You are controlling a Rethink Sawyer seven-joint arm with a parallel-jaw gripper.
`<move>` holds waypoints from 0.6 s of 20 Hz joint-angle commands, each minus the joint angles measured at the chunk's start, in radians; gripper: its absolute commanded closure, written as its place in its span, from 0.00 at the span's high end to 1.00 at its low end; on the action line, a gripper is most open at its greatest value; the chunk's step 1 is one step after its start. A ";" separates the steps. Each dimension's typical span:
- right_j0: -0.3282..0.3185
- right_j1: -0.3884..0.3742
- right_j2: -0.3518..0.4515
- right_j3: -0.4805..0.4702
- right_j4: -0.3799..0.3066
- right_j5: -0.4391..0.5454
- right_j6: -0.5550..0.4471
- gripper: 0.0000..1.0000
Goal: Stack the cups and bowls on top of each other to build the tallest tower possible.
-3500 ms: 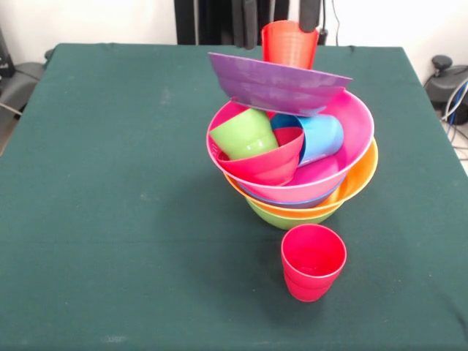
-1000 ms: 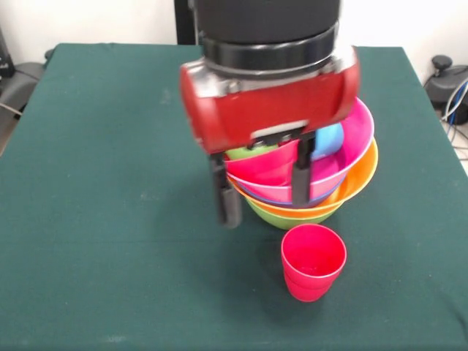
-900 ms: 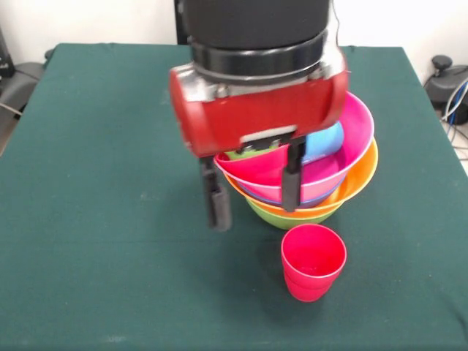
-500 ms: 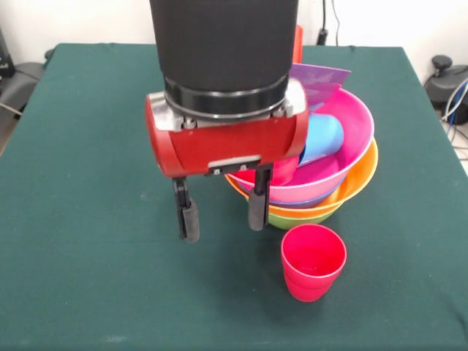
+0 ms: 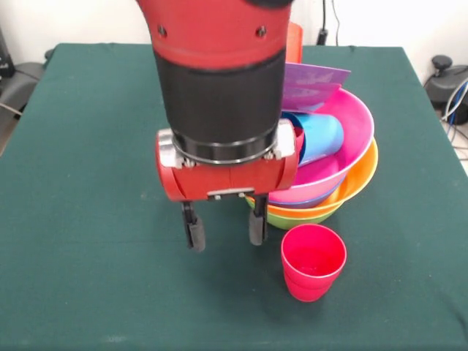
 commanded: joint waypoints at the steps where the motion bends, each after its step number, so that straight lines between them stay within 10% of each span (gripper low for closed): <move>1: 0.028 0.068 -0.021 0.017 0.015 0.019 0.111 1.00; 12: 0.045 0.086 -0.004 -0.005 0.082 -0.083 0.156 1.00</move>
